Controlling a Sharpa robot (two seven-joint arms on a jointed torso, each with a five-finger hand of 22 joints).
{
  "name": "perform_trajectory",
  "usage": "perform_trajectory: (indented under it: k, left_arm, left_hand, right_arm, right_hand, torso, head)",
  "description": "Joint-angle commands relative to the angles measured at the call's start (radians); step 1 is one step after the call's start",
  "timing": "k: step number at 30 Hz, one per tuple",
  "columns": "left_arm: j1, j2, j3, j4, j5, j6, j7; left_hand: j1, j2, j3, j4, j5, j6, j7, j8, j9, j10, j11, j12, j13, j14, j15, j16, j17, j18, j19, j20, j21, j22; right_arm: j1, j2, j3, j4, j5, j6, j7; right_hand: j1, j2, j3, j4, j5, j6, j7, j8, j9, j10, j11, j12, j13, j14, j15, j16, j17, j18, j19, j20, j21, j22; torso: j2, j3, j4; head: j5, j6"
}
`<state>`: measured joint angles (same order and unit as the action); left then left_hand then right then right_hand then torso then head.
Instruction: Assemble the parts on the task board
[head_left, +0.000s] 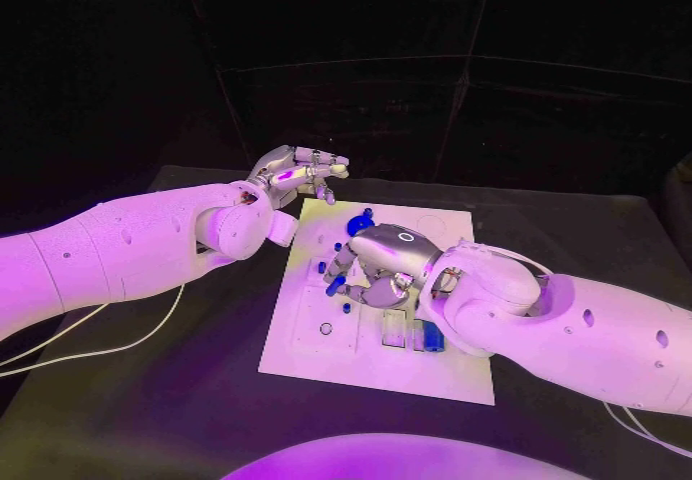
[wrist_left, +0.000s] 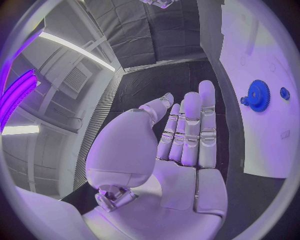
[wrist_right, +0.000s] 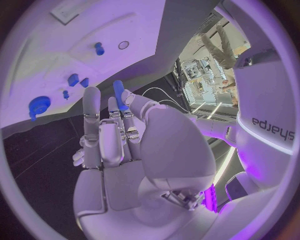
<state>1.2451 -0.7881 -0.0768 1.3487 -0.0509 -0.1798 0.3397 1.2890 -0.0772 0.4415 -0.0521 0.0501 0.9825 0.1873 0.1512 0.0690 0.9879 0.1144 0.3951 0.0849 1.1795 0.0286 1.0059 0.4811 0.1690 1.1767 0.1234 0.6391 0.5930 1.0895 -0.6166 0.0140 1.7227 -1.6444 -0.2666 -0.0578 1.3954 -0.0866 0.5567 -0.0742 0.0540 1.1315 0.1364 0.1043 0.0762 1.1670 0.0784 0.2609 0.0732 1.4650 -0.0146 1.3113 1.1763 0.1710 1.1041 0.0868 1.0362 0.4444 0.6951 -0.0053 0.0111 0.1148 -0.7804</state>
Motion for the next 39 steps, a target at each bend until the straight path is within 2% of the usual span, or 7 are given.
perform_trajectory:
  k: [1,4,9,15,24,33,39]
  left_arm:
    - [0.002,0.006,0.001,0.0,0.003,0.015,0.005]
    - [0.002,0.009,0.001,-0.001,0.003,0.016,0.006]
    - [0.002,0.01,0.001,-0.002,0.003,0.016,0.006]
    - [0.002,0.012,0.001,-0.003,0.003,0.017,0.006]
    - [0.002,0.012,0.001,-0.004,0.003,0.017,0.006]
    - [0.002,0.011,0.001,-0.003,0.003,0.017,0.006]
    - [0.002,0.01,0.001,-0.002,0.003,0.017,0.006]
  left_hand:
    - [-0.009,-0.002,-0.001,0.004,0.001,-0.003,0.001,0.005,-0.001,-0.005,0.001,0.004,-0.001,-0.007,0.0,-0.003,-0.001,0.013,-0.002,0.003,-0.005,-0.002]
    - [-0.009,-0.002,-0.001,0.004,0.001,-0.003,0.001,0.005,-0.001,-0.005,0.001,0.004,-0.001,-0.007,0.0,-0.003,-0.001,0.013,-0.002,0.003,-0.005,-0.002]
    - [-0.009,-0.002,-0.001,0.004,0.001,-0.003,0.001,0.005,-0.001,-0.005,0.001,0.004,-0.001,-0.007,0.0,-0.003,-0.001,0.013,-0.002,0.003,-0.005,-0.002]
    - [-0.01,-0.002,-0.001,0.005,0.001,-0.004,0.001,0.005,-0.001,-0.006,0.001,0.005,-0.002,-0.007,0.0,-0.002,-0.003,0.013,-0.002,0.003,-0.006,-0.003]
    - [-0.01,-0.002,-0.001,0.005,0.001,-0.004,0.001,0.005,-0.001,-0.006,0.001,0.005,-0.002,-0.007,0.0,-0.002,-0.003,0.013,-0.002,0.003,-0.006,-0.003]
    - [-0.01,-0.002,-0.001,0.005,0.001,-0.004,0.001,0.005,-0.001,-0.006,0.001,0.005,-0.002,-0.007,0.0,-0.002,-0.003,0.013,-0.002,0.003,-0.006,-0.003]
    - [-0.01,-0.002,-0.001,0.005,0.001,-0.004,0.001,0.005,-0.001,-0.006,0.001,0.005,-0.002,-0.007,0.0,-0.002,-0.003,0.013,-0.002,0.003,-0.006,-0.003]
  right_arm:
    - [0.0,0.027,-0.005,-0.019,0.008,0.086,0.031]
    - [-0.001,0.05,-0.01,-0.041,-0.003,0.103,0.033]
    - [-0.002,0.071,-0.025,-0.071,-0.017,0.122,0.033]
    - [-0.004,0.087,-0.038,-0.089,-0.025,0.147,0.032]
    - [-0.006,0.093,-0.043,-0.095,-0.038,0.165,0.025]
    - [-0.01,0.103,-0.045,-0.106,-0.056,0.168,0.015]
    - [-0.012,0.109,-0.056,-0.112,-0.067,0.174,0.009]
  right_hand:
    - [0.002,0.003,0.004,-0.001,0.007,-0.003,0.004,-0.006,-0.001,0.016,-0.013,-0.001,0.001,0.038,-0.006,0.001,-0.002,0.014,-0.001,-0.006,0.005,0.002]
    - [0.002,0.003,0.005,-0.002,0.007,-0.004,0.005,-0.006,-0.001,0.016,-0.013,-0.001,0.001,0.038,-0.005,0.001,-0.002,0.014,-0.001,-0.006,0.006,0.002]
    - [0.002,0.003,0.005,-0.003,0.009,-0.005,0.005,-0.007,-0.002,0.014,-0.013,-0.002,0.0,0.038,-0.005,0.001,-0.001,0.014,-0.002,-0.005,0.006,0.002]
    - [0.001,0.003,0.006,-0.005,0.01,-0.007,0.006,-0.009,-0.002,0.012,-0.012,-0.004,0.0,0.037,-0.004,0.001,-0.002,0.014,-0.003,-0.005,0.007,0.003]
    - [0.0,0.002,0.006,-0.006,0.01,-0.008,0.007,-0.009,-0.002,0.012,-0.011,-0.004,0.0,0.037,-0.004,0.0,-0.003,0.014,-0.004,-0.005,0.007,0.003]
    - [0.0,0.002,0.006,-0.006,0.01,-0.008,0.007,-0.009,-0.002,0.012,-0.011,-0.004,0.0,0.037,-0.004,0.0,-0.003,0.014,-0.004,-0.005,0.007,0.003]
    - [0.0,0.003,0.006,-0.006,0.011,-0.008,0.007,-0.009,-0.002,0.011,-0.011,-0.005,0.0,0.037,-0.003,0.0,-0.003,0.014,-0.004,-0.004,0.008,0.003]
  torso:
    - [0.001,0.0018,0.0005]
    - [0.0,0.0024,-0.0004]
    - [-0.002,0.0009,-0.0018]
    - [-0.001,0.0029,-0.0028]
    - [-0.001,0.002,-0.0041]
    - [-0.002,0.0014,-0.0022]
    - [-0.001,0.0015,-0.002]
  head:
    - [0.006,-0.004]
    - [0.014,-0.008]
    - [0.022,-0.011]
    - [0.031,-0.015]
    - [0.034,-0.019]
    - [0.036,-0.025]
    - [0.039,-0.028]
